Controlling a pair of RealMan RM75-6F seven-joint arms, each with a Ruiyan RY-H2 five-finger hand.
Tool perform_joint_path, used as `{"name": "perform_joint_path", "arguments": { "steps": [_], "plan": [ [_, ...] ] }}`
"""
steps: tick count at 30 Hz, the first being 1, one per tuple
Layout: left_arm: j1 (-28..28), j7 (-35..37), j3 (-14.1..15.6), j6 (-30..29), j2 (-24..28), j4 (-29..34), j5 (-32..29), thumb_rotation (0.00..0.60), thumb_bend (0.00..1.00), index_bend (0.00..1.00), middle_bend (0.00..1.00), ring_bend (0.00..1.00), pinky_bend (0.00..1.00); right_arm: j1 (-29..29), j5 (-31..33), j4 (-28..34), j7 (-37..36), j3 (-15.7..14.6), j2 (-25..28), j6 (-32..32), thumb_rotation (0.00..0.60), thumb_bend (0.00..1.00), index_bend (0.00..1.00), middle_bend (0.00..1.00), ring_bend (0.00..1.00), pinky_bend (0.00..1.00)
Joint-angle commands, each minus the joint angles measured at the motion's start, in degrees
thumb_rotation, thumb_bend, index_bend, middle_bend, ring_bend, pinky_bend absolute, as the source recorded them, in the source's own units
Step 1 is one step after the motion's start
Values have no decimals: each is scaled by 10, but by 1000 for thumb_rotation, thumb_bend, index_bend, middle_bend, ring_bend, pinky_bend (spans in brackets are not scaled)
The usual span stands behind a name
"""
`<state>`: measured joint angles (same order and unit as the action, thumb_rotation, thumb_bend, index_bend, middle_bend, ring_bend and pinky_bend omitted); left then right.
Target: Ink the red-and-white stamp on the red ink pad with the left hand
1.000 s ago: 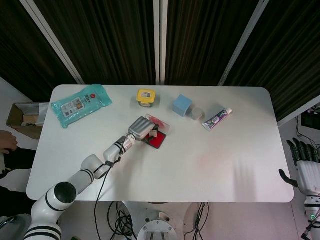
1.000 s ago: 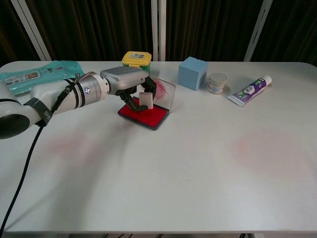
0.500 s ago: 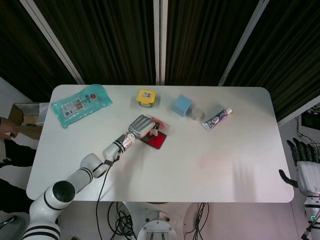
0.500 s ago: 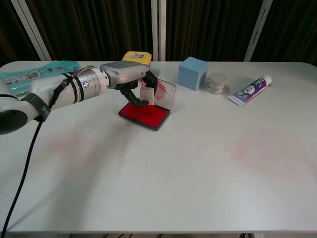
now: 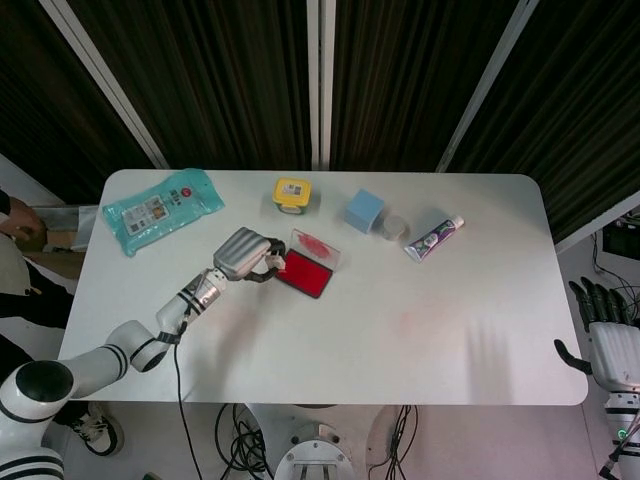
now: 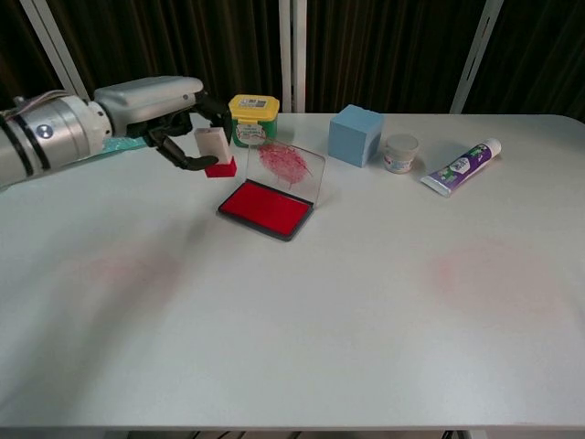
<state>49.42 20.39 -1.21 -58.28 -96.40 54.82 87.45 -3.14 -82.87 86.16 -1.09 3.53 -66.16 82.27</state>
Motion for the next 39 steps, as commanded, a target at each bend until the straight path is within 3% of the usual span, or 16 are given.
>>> {"name": "perform_joint_path", "arguments": {
  "steps": [1,4,8,28,31,36,39],
  "plan": [
    [-82,-44,50,-58,54,68,1,600,444,602,612,1000,1000,-2,-2,-1,0,0,-1,-1,600,177,0,0,0,0],
    [-117,-52,78,-82,49,56,17,600,447,609,619,1000,1000,-3,-10,-1,3,-2,-4,0,600,176,0,0,0,0],
    [-145,-51,94,-89,34,28,25,600,446,609,619,1000,1000,-3,-13,3,9,-4,-4,2,600,177,0,0,0,0],
    [-177,-19,95,-87,-20,-79,54,600,434,571,585,1000,1000,1,-11,14,25,-5,1,7,600,176,0,0,0,0],
    [-179,-17,96,-87,-24,-87,59,600,429,542,558,1000,1000,0,-10,13,25,-5,2,6,600,176,0,0,0,0],
    [-179,-19,100,-86,-23,-91,69,600,406,389,466,1000,1000,0,-9,13,26,-5,1,5,600,176,0,0,0,0],
    [-179,-18,98,-87,-22,-89,71,600,404,368,446,1000,1000,0,-9,13,25,-5,1,5,600,176,0,0,0,0]
  ]
}}
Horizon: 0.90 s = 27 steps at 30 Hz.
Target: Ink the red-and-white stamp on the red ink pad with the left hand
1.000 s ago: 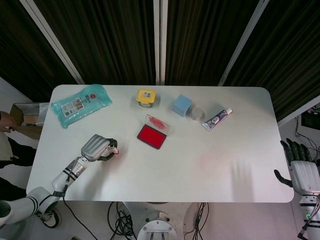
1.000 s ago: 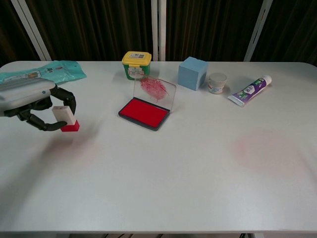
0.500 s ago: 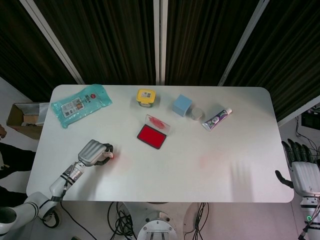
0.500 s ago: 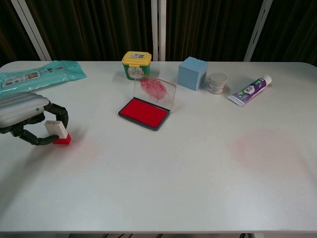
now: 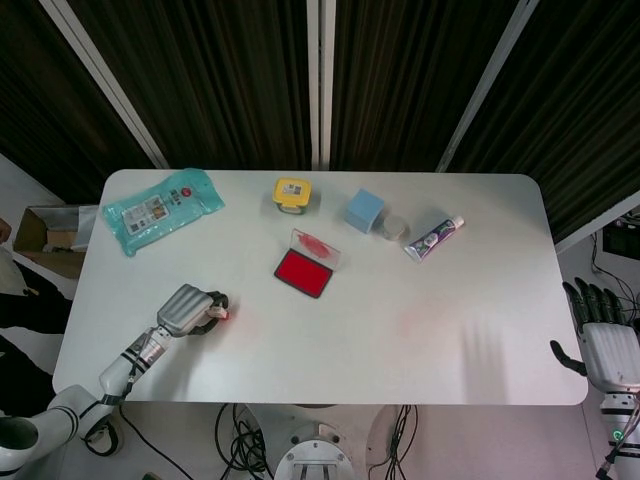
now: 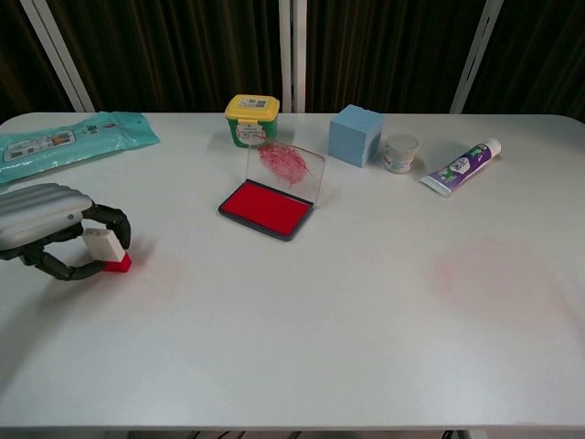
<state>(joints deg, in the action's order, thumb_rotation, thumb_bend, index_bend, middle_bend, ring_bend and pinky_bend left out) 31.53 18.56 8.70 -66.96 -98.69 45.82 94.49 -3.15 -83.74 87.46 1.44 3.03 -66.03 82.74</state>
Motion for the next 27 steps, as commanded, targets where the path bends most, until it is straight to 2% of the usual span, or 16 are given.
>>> {"name": "perform_joint_path", "arguments": {
  "steps": [1,12,17,24,25,27],
  "plan": [
    [0,0,-2,-1,1,2,1,600,404,368,444,1000,1000,0,0,-1,0,0,0,0,600,176,0,0,0,0],
    [-5,-4,-6,-8,10,8,5,600,401,346,406,995,1000,0,1,-1,0,1,0,1,600,176,0,0,0,0],
    [-15,-15,-20,-25,29,22,-5,600,393,300,366,989,1000,0,0,2,-1,3,3,4,600,176,0,0,0,0],
    [-54,-41,-32,-57,105,92,-36,600,386,267,330,964,1000,4,2,5,-9,7,12,13,600,176,0,0,0,0],
    [-62,-55,-31,-55,124,107,-45,600,386,252,311,943,999,4,3,4,-10,7,13,14,600,176,0,0,0,0],
    [-75,-84,-35,-50,152,132,-65,600,385,198,248,826,958,5,2,3,-14,8,14,16,600,176,0,0,0,0]
  ]
}}
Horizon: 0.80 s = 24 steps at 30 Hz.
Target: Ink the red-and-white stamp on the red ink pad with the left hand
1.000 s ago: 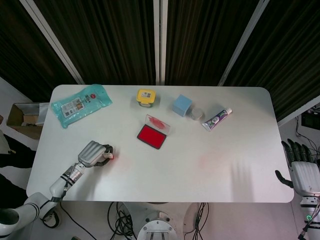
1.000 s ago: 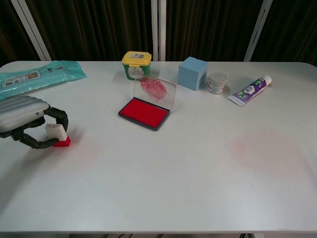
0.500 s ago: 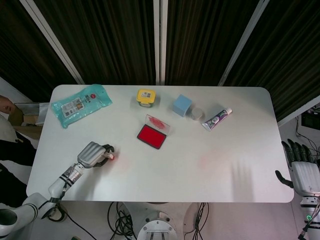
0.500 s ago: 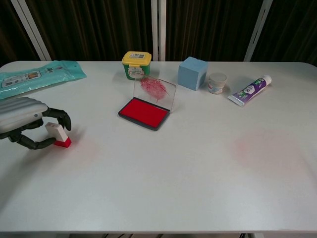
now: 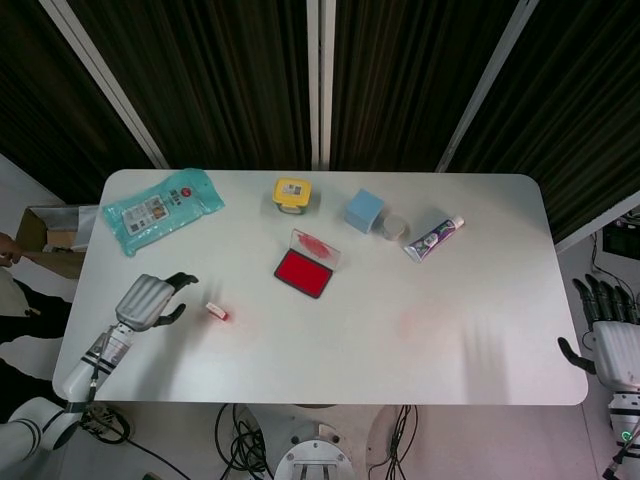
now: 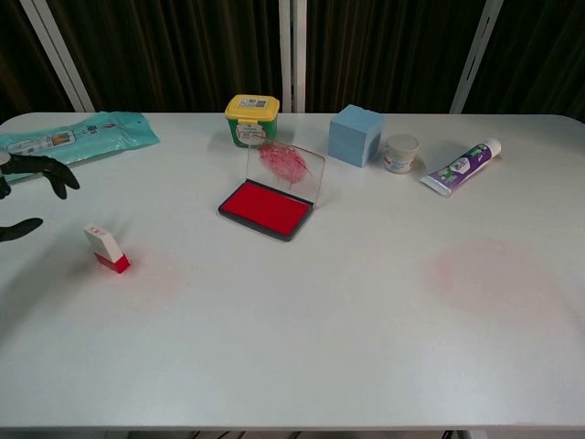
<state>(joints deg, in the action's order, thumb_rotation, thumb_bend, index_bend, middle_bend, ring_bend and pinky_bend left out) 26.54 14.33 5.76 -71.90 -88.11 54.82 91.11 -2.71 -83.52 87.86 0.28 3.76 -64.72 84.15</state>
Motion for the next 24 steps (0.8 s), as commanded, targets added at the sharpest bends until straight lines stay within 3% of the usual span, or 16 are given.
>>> {"name": "perform_joint_path", "arguments": {
  "steps": [1,3,4,5,7,8,10,14,24],
  "plan": [
    [-36,-57,-14,-7,59,57,-48,600,384,163,201,682,877,2,-2,-1,-5,0,1,3,600,176,0,0,0,0],
    [-56,-66,-31,-31,67,72,-71,600,370,131,120,348,590,3,-4,-2,-8,0,0,6,600,176,0,0,0,0],
    [-68,-60,-39,-49,70,79,-80,581,353,126,97,247,467,3,-6,-2,-11,-1,-1,8,600,176,0,0,0,0],
    [-78,-55,-44,-63,71,82,-85,504,325,122,81,171,358,4,-7,-3,-12,-1,-1,9,600,176,0,0,0,0],
    [-94,-48,-51,-88,72,85,-89,288,278,118,70,119,268,5,-11,-4,-14,-2,-2,12,600,176,0,0,0,0],
    [-105,-47,-52,-101,75,89,-90,116,243,114,69,104,238,5,-13,-4,-15,-4,-3,13,600,176,0,0,0,0],
    [-120,-53,-50,-122,83,103,-86,10,202,109,68,97,220,6,-16,-6,-16,-5,-4,14,600,176,0,0,0,0],
    [-141,-64,-47,-149,106,136,-75,0,172,107,68,95,214,6,-18,-9,-13,-8,-8,12,600,176,0,0,0,0],
    [-168,-99,-46,-151,201,230,-79,0,172,105,68,95,214,-1,-20,-5,6,-10,-13,0,600,176,0,0,0,0]
  ]
}}
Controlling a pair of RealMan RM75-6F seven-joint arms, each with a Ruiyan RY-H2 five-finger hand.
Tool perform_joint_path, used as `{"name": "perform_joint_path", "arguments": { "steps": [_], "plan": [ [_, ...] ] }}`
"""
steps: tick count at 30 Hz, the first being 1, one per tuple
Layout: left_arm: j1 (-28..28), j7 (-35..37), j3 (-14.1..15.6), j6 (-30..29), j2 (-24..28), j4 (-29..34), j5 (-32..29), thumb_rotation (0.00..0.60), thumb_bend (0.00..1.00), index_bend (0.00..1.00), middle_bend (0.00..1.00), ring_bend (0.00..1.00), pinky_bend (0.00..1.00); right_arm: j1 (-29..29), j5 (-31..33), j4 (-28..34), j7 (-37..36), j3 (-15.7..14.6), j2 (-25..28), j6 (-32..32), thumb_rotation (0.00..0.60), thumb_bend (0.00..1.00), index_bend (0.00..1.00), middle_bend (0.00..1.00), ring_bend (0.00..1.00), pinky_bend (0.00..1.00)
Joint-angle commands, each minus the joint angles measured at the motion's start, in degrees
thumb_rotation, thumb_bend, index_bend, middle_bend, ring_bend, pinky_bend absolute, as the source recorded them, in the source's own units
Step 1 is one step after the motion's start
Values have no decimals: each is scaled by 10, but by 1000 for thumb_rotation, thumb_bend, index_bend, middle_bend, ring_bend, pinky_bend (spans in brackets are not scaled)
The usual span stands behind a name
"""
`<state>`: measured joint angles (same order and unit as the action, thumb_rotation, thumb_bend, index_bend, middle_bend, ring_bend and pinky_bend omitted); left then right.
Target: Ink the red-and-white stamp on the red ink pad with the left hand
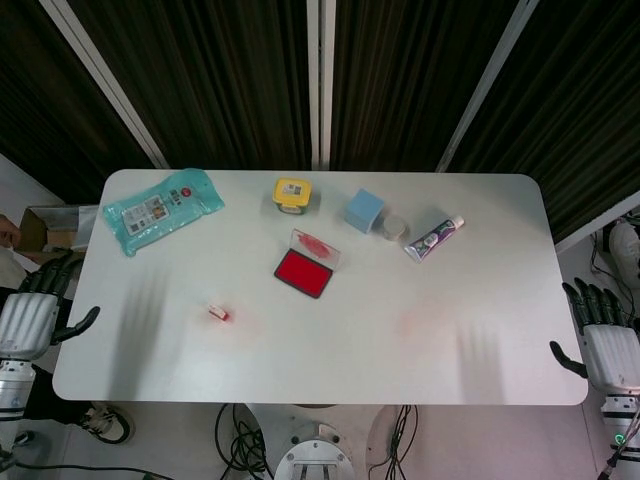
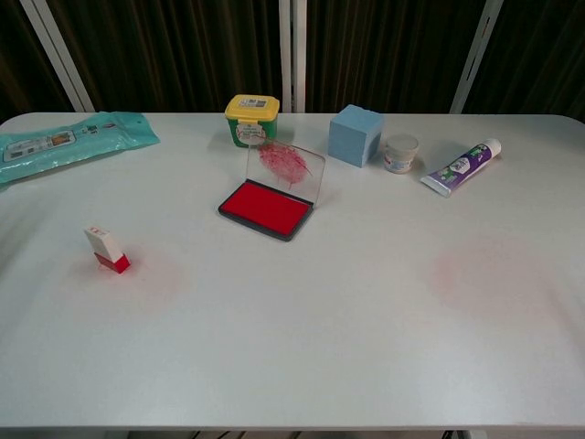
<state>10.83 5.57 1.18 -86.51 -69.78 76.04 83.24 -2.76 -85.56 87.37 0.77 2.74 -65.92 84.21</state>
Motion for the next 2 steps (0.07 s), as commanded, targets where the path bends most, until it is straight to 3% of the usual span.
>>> {"name": "perform_joint_path", "arguments": {
  "steps": [1,2],
  "plan": [
    [-15,-14,-1,-9,21,22,0,0,171,105,68,95,213,-1,2,0,1,0,-2,-3,600,176,0,0,0,0],
    [-18,-15,-1,-12,23,25,1,0,172,105,68,95,213,-2,2,-1,2,0,-2,-4,600,176,0,0,0,0]
  ]
}}
